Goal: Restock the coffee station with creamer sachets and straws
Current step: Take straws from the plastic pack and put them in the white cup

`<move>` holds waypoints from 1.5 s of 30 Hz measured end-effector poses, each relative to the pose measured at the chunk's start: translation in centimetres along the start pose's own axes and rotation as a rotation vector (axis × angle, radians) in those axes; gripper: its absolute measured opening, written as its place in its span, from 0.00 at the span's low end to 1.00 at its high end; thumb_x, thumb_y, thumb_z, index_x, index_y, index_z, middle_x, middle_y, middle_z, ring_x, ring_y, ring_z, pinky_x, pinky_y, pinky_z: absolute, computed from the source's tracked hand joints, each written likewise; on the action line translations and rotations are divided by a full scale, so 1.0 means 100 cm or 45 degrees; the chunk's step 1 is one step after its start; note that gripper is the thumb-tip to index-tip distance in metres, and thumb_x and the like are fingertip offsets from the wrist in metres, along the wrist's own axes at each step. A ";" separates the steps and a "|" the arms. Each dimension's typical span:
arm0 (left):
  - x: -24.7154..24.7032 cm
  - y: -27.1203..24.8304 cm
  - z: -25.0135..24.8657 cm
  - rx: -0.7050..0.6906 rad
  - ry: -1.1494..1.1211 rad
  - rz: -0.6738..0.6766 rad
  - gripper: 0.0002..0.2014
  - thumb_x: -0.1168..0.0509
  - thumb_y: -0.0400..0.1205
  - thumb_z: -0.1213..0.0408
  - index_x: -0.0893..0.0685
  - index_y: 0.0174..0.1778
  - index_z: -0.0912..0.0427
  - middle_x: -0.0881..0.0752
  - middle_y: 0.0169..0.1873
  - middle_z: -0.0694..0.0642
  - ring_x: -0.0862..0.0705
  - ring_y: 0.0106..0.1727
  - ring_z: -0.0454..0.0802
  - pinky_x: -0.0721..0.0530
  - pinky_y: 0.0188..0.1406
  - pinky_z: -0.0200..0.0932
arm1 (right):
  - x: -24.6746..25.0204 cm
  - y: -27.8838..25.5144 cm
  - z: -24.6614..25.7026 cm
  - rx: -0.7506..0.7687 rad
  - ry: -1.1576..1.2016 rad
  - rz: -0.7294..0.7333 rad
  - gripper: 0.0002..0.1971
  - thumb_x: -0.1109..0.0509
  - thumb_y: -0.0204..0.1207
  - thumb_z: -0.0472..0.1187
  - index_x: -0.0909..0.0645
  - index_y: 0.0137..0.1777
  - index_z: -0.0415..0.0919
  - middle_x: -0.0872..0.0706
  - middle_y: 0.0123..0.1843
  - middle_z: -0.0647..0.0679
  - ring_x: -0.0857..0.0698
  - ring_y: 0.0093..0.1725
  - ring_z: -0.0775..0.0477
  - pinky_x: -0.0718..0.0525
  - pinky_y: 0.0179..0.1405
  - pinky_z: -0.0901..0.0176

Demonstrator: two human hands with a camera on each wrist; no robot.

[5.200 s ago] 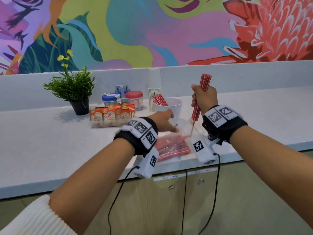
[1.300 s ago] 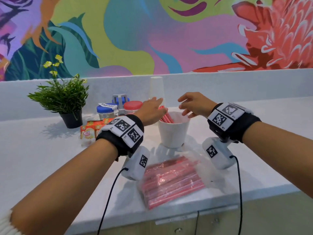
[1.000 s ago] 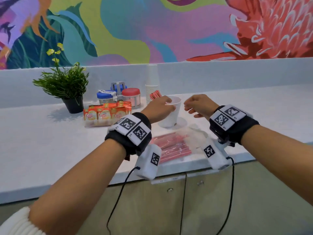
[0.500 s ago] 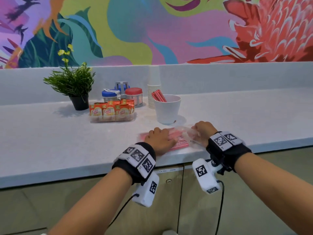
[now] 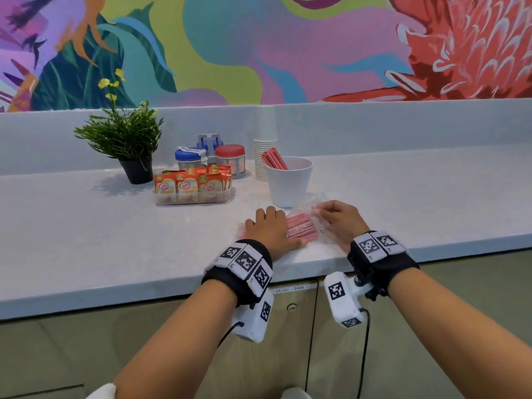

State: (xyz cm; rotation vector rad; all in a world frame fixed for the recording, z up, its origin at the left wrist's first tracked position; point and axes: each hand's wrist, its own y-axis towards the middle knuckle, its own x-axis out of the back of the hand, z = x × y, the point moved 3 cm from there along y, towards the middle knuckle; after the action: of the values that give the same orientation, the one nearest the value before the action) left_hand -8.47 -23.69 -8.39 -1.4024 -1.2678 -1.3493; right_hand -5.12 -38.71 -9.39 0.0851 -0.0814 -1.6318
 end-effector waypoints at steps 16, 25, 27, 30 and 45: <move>-0.002 0.006 0.007 0.026 0.024 -0.102 0.29 0.52 0.83 0.39 0.28 0.65 0.62 0.24 0.64 0.62 0.26 0.65 0.61 0.28 0.63 0.55 | 0.000 -0.016 0.007 -0.240 0.400 0.469 0.16 0.40 0.75 0.21 0.18 0.53 0.39 0.11 0.44 0.43 0.11 0.37 0.49 0.11 0.32 0.64; -0.003 0.000 0.004 -0.069 0.054 -0.203 0.28 0.52 0.82 0.38 0.28 0.63 0.59 0.24 0.63 0.59 0.27 0.64 0.59 0.30 0.61 0.52 | -0.005 -0.018 0.005 0.047 0.015 0.204 0.11 0.36 0.74 0.23 0.19 0.37 0.37 0.19 0.18 0.50 0.28 0.12 0.60 0.32 0.11 0.73; -0.002 -0.001 0.003 -0.080 0.050 -0.221 0.28 0.52 0.82 0.38 0.28 0.63 0.59 0.23 0.63 0.59 0.27 0.64 0.58 0.30 0.61 0.52 | -0.003 -0.018 0.004 0.068 0.043 0.156 0.11 0.36 0.74 0.22 0.18 0.36 0.36 0.20 0.16 0.51 0.29 0.11 0.60 0.35 0.09 0.72; -0.002 -0.003 0.002 -0.081 0.050 -0.244 0.27 0.52 0.82 0.39 0.27 0.63 0.59 0.22 0.62 0.58 0.26 0.64 0.57 0.29 0.61 0.51 | -0.001 -0.015 0.003 0.118 0.024 0.065 0.09 0.32 0.75 0.28 0.18 0.34 0.36 0.19 0.20 0.50 0.26 0.15 0.59 0.32 0.11 0.72; -0.002 -0.004 0.002 -0.058 0.022 -0.244 0.26 0.49 0.82 0.39 0.28 0.66 0.56 0.22 0.63 0.57 0.26 0.65 0.58 0.29 0.63 0.53 | 0.005 -0.013 -0.001 0.129 0.080 -0.036 0.06 0.33 0.76 0.30 0.15 0.43 0.32 0.15 0.34 0.44 0.17 0.33 0.45 0.17 0.33 0.56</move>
State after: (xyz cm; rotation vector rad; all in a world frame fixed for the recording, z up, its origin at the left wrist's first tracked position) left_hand -8.80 -23.42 -8.70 -1.3230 -1.3967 -1.5238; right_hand -6.39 -39.16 -9.63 0.2154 -0.1151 -1.6513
